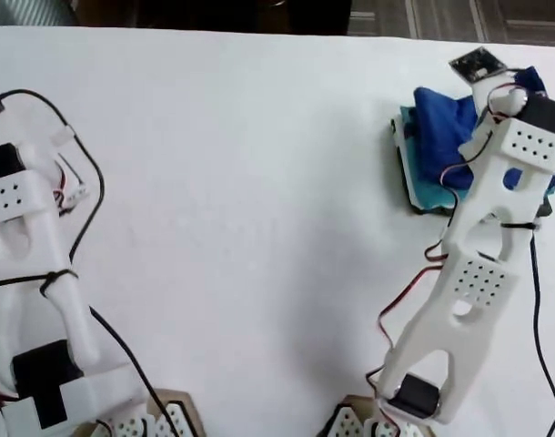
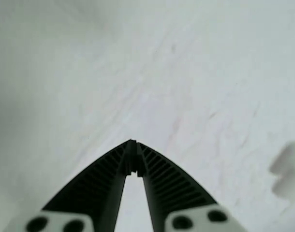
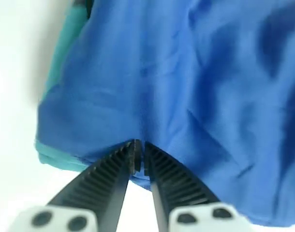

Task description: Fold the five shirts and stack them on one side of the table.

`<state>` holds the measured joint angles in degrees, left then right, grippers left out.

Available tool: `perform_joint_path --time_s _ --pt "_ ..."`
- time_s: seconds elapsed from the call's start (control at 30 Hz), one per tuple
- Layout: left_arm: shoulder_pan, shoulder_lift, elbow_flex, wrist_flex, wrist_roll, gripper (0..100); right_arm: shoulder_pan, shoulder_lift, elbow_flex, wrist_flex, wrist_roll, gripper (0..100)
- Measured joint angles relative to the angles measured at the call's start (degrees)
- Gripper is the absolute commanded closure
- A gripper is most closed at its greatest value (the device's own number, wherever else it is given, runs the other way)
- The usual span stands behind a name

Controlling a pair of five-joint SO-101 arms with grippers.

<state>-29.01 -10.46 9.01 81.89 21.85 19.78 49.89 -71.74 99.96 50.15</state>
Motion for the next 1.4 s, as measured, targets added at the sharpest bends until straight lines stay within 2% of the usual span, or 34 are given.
perform_joint_path --time_s 0.2,0.43,0.6,0.73,1.03,1.2,1.4 --pt "0.0 0.0 0.0 -0.1 0.0 97 -2.4 -6.3 0.0 -3.0 -7.7 97.8" --pt "-2.7 0.0 0.0 -0.1 0.0 97 1.0 -4.7 0.0 -29.5 -18.3 97.8" --pt "-5.7 0.0 0.0 -0.1 -2.6 97 1.4 5.6 0.1 -46.8 -18.4 97.8" --pt "-8.5 0.0 0.0 -0.1 -5.3 97 1.4 12.0 0.1 -53.8 -18.4 97.8" --pt "-16.3 0.0 0.0 -0.1 -6.0 97 1.9 20.7 0.1 -69.7 -18.5 97.8" --pt "-18.9 0.0 0.0 -0.1 -9.8 97 3.3 24.0 0.1 -74.5 -18.5 97.8" --pt "-20.4 0.0 0.0 -0.1 -10.5 97 4.6 26.9 0.1 -75.0 -18.5 97.8"
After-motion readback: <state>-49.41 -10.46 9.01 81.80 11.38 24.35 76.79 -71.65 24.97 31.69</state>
